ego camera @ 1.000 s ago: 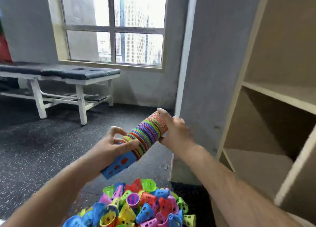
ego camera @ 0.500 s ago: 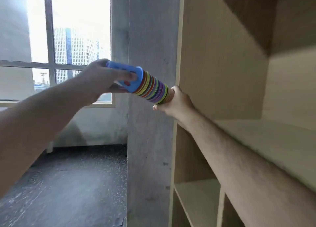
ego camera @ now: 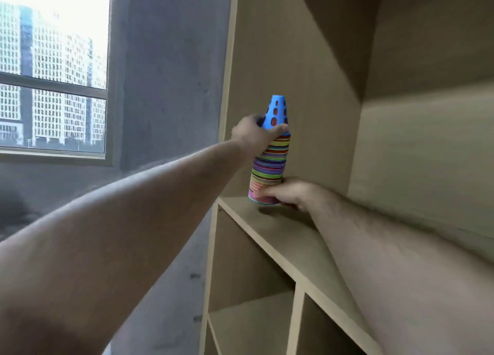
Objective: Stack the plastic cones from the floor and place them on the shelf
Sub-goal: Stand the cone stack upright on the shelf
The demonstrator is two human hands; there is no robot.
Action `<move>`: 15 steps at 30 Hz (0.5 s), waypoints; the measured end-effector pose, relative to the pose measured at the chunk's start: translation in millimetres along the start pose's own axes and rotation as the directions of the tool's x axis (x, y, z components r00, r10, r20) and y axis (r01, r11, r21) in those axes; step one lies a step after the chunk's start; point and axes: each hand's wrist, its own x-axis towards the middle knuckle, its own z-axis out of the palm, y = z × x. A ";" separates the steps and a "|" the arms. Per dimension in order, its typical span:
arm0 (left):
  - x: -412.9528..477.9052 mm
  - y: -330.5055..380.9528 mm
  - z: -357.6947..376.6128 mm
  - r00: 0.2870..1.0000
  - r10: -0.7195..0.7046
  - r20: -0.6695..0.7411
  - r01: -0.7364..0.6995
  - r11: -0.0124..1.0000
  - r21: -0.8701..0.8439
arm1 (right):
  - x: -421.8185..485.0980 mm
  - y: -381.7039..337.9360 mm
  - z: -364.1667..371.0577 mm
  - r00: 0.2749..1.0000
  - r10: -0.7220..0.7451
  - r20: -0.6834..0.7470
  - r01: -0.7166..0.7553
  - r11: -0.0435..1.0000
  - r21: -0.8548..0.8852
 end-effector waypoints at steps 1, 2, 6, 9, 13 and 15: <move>6.5 -5.9 8.5 1.000 0.010 -0.007 -0.010 1.000 0.022 | 6.2 0.2 6.9 1.000 0.011 0.006 -0.011 0.999 0.034; 10.6 -10.5 15.1 1.000 0.011 -0.014 -0.010 0.999 0.052 | 12.9 0.5 14.6 1.000 0.014 0.015 -0.015 0.998 0.063; 22.1 -35.4 34.5 0.999 -0.031 -0.011 0.032 0.996 0.085 | 48.0 11.8 41.6 0.995 0.062 -0.085 -0.051 0.991 0.126; 27.1 -57.2 44.1 0.997 -0.076 -0.019 0.076 0.997 0.020 | 74.6 31.2 46.8 0.955 0.167 -0.244 -0.173 0.985 -0.004; 23.4 -62.7 44.0 0.993 -0.115 -0.013 0.113 0.989 -0.095 | 71.9 30.9 44.7 0.952 0.184 -0.245 -0.212 0.973 -0.096; 19.5 -60.7 39.5 0.995 -0.099 0.006 0.099 0.990 -0.099 | 57.6 28.2 44.0 0.946 0.186 -0.265 -0.226 0.966 -0.128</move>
